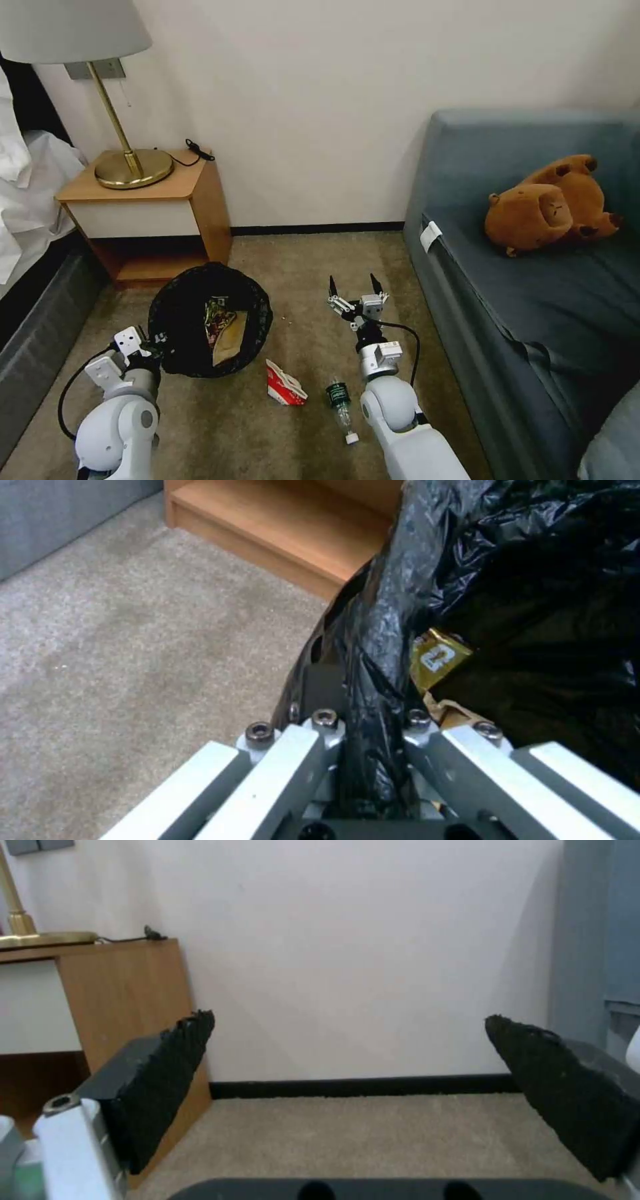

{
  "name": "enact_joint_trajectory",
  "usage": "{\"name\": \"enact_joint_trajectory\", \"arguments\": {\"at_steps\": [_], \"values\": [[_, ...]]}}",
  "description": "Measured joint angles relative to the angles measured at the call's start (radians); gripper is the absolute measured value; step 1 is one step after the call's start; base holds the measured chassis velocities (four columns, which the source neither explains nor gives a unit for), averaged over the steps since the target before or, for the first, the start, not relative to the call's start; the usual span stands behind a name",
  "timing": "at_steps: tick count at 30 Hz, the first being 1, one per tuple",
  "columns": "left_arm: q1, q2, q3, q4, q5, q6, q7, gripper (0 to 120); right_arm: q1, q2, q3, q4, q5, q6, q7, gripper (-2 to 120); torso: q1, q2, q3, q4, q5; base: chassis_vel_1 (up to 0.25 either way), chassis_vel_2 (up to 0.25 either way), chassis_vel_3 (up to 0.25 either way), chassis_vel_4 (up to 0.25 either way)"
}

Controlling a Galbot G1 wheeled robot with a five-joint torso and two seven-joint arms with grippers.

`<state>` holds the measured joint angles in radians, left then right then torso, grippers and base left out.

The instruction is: Pick up the trash bin, then pick up the garbage on the floor and place it into the trash bin.

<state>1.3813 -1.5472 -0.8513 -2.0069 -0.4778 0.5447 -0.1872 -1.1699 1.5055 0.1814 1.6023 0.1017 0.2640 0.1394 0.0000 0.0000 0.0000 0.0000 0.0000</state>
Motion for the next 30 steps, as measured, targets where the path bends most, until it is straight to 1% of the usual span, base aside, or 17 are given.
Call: {"name": "enact_joint_trajectory", "arguments": {"at_steps": [12,22,30], "values": [[0.001,0.000,-0.001,-0.005,-0.001,0.000,0.001,1,0.006,0.001,-0.006,-0.002,-0.011,0.016,0.004,100,0.000,0.000,0.000,0.0000,0.0000,0.000,0.000,0.000,0.000],[-0.011,0.005,0.005,-0.005,-0.006,0.001,0.001,1,-0.005,0.000,-0.005,-0.001,-0.028,0.017,0.004,100,0.000,0.000,0.000,0.0000,0.0000,0.000,0.000,0.000,0.000],[-0.031,0.018,0.024,0.020,-0.011,0.006,0.002,1,-0.024,0.004,-0.007,-0.003,-0.064,0.017,-0.003,100,0.000,0.000,0.000,0.0000,-0.0001,0.000,0.000,0.000,0.000]]}}
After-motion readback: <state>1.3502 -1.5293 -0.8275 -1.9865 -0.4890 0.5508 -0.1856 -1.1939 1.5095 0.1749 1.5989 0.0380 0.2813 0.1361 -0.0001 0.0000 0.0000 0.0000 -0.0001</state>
